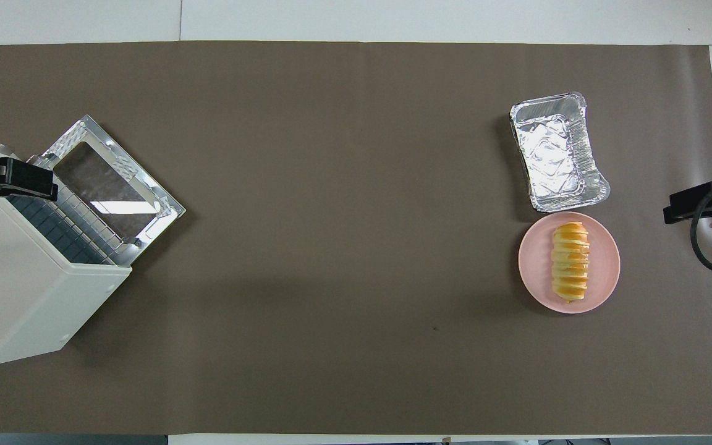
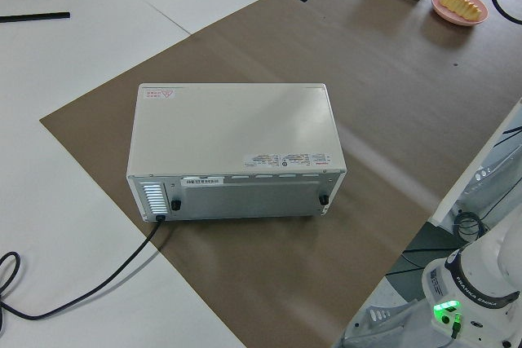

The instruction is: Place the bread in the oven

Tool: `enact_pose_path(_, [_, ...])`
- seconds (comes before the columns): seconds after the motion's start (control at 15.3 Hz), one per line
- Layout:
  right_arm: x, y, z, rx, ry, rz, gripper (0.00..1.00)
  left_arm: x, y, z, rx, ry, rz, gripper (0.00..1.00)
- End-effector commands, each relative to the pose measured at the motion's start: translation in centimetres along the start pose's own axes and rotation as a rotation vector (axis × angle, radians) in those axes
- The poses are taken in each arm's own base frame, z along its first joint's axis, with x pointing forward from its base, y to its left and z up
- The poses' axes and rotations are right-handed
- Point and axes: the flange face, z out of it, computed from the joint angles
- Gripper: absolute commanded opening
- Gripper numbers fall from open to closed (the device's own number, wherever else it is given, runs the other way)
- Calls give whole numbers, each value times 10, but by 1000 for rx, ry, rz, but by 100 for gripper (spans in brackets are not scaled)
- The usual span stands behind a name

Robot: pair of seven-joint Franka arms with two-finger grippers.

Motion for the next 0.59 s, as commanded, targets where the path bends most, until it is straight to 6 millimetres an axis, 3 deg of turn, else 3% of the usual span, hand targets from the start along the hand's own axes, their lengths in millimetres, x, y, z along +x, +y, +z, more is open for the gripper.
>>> enact_pose_path(0.0, [-5, -1, -4, 11, 7, -7, 100, -11, 0, 0, -11, -6, -10, 100])
enact_pose_path(0.39, [-4, -1, -4, 10, 18, -10, 100, -11, -1, 0, -12, -6, -11, 100])
enact_pose_path(0.52, [-8, -6, 7, 13, 30, -19, 100, -11, 0, 0, -11, -6, -10, 100])
